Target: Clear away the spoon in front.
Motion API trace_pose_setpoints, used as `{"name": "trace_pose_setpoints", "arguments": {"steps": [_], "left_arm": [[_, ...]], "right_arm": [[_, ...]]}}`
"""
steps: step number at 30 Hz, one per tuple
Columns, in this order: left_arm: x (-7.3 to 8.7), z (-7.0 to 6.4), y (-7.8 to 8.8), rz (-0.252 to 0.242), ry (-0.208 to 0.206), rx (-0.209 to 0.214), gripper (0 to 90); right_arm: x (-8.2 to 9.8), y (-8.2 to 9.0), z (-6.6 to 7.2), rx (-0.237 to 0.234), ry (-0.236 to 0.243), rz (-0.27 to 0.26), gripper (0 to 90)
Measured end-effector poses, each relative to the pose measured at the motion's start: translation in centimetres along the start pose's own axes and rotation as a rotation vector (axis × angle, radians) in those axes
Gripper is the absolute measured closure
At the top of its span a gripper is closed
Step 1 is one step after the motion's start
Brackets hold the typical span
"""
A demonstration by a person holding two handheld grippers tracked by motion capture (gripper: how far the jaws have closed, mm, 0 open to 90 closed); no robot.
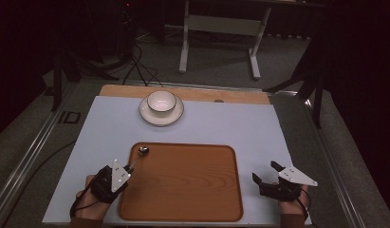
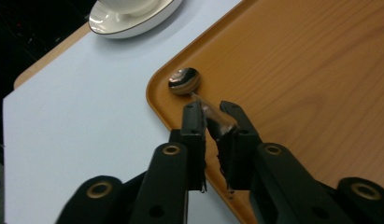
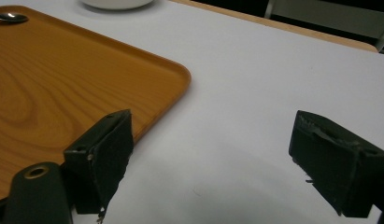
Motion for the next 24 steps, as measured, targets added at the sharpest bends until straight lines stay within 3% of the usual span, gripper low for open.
{"name": "trace_pose_setpoints", "arguments": {"steps": [5,8,14,24], "left_arm": [[0.7,-0.7,0.0,0.004,0.049,0.042,73.3],[0.9,-1.3,0.0,0.006,0.087,0.096,65.8],[1.1,-1.8,0.2,0.002,0.096,0.098,55.6],[0.5,-0.8,0.5,-0.03,0.142,0.091,46.1]], "right_arm": [[0.0,0.0,0.0,0.0,0.0,0.0,13.5],[0.0,-0.1,0.0,0.001,0.0,0.005,13.5],[0.0,-0.1,0.0,0.0,0.0,0.006,13.5],[0.0,-0.1,0.1,-0.001,0.004,0.008,13.6]]}}
Point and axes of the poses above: each handheld gripper's, and its own axes: y roughly backward along the jaws, x roughly out of its underside, z roughly to its left, the point moved 6 cm from there along -y, roughly forward along the jaws, and after that the axes turned 3 degrees about -x, right-handed, at the moved point
